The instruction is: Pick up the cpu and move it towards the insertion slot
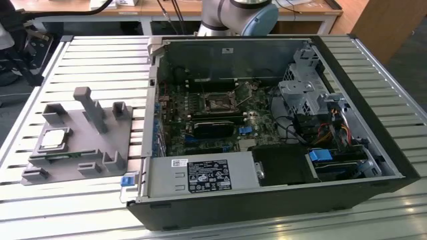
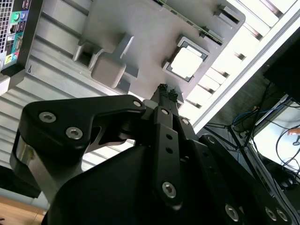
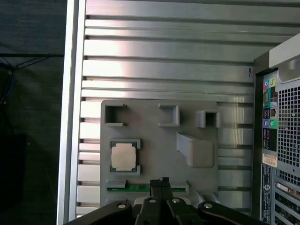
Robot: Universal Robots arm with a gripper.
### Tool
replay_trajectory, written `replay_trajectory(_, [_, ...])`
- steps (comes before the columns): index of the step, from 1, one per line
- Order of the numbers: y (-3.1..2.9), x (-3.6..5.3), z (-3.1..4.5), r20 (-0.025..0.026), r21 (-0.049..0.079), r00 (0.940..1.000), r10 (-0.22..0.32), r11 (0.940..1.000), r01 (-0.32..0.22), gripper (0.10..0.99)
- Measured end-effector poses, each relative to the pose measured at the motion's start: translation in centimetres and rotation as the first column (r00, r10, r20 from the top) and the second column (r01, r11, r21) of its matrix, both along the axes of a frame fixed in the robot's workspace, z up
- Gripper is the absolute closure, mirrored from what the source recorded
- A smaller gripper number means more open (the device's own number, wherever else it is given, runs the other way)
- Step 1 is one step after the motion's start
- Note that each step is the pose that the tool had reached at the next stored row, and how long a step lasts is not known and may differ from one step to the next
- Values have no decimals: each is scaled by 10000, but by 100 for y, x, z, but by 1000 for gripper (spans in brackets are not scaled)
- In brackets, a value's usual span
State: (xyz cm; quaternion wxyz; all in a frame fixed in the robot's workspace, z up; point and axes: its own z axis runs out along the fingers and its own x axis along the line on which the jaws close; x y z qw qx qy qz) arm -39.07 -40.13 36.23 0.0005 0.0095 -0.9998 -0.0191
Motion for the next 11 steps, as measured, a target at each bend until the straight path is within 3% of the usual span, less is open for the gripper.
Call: replay_trajectory(11, [0,-163,-2,0,0,10000,0,10000,0,980])
